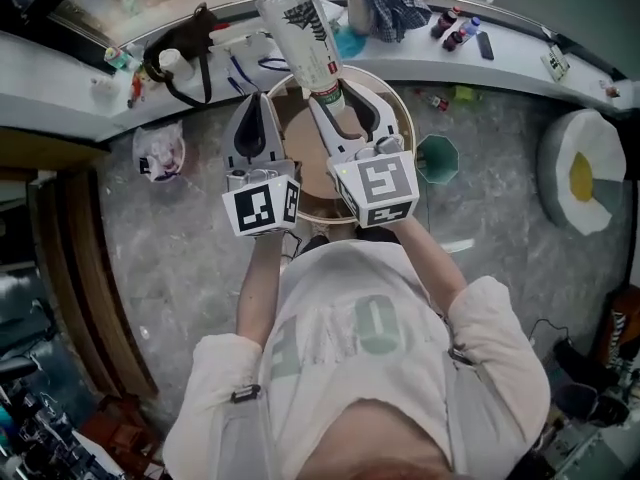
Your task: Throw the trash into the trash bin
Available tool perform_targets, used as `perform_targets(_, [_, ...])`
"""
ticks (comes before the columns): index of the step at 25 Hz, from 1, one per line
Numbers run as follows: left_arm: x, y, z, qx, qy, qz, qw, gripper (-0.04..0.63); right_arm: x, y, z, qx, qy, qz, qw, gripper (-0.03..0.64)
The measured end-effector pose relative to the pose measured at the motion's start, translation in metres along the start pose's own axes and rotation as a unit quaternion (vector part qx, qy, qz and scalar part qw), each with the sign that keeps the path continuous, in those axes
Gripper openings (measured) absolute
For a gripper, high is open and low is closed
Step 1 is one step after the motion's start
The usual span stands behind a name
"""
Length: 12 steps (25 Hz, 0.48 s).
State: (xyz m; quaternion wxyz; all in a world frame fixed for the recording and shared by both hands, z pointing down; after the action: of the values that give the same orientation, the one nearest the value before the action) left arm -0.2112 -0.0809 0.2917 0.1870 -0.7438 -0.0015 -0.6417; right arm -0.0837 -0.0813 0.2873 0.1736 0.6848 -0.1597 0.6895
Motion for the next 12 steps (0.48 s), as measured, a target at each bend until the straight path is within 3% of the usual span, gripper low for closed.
perform_targets(12, [0.01,0.026,0.038,0.085,-0.029,-0.005,0.996,0.012,-0.002,-0.027,0.032,0.079,0.016,0.006,0.997,0.178])
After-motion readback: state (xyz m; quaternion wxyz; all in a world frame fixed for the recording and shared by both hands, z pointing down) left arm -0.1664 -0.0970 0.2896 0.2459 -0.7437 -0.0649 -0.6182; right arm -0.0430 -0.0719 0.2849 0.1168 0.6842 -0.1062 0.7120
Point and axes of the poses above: the fingertips, and each gripper's own axes: y forward along the fingers, z to its right, x out of its underside, the point moved 3 cm from there along -y, backward along the fingers, and after that the axes turned 7 degrees about z, right-handed, at the moved point
